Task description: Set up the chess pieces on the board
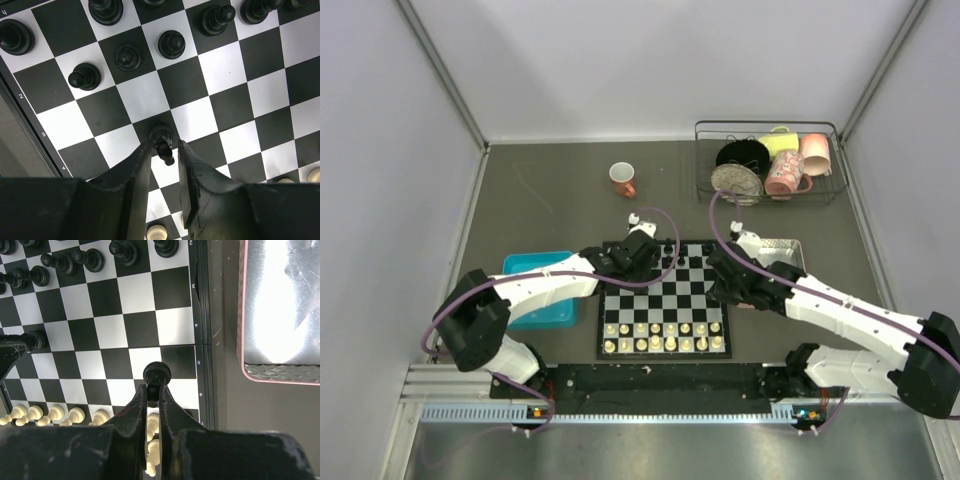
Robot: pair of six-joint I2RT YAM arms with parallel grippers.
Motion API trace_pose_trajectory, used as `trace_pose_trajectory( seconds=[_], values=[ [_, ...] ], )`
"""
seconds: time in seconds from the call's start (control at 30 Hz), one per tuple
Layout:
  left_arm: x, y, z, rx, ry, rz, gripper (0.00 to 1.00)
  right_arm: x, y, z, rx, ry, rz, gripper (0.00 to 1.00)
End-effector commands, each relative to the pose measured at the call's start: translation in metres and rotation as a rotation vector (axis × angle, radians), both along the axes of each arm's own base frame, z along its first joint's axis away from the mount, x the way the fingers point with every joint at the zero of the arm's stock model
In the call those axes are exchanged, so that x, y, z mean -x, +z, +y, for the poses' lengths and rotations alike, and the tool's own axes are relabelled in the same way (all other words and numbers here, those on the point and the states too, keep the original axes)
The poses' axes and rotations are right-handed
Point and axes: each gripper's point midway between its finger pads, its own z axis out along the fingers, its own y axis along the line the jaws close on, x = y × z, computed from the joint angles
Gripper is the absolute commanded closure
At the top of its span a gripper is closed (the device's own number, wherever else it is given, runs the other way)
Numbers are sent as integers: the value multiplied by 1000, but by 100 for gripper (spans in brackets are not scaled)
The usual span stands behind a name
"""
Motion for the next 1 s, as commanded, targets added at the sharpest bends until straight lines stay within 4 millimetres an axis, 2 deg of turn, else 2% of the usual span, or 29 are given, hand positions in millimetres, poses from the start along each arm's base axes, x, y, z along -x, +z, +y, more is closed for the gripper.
trace_pose_trajectory(
  seconds=[0.0, 0.17, 0.4, 0.47, 0.5, 0.57, 0.73, 0.8, 0.97],
  values=[
    [-14, 15, -12, 33, 12, -55, 69, -4, 10, -5, -6, -8, -44, 100],
    [-16, 15, -12, 27, 13, -58, 74, -4, 12, -6, -4, -7, -51, 100],
    [-16, 22, -13, 28, 11, -60, 94, -5, 15, -9, -5, -13, -63, 100],
    [-18, 36, -14, 46, 12, -82, 100, -5, 16, -9, -8, -14, -69, 100],
    [-18, 40, -10, 36, 13, -90, 100, -5, 18, -10, -10, -17, -73, 100],
    [-25, 63, -11, 56, 18, -140, 100, -4, 17, -11, -7, -18, -75, 100],
    [-49, 106, 4, -9, 80, -262, 100, -4, 16, -12, -4, -17, -71, 100],
    [-62, 115, 7, -15, 98, -286, 100, -3, 15, -13, -1, -19, -67, 100],
    [-85, 122, 22, -9, 154, -290, 100, -1, 13, -14, -1, -17, -63, 100]
  ],
)
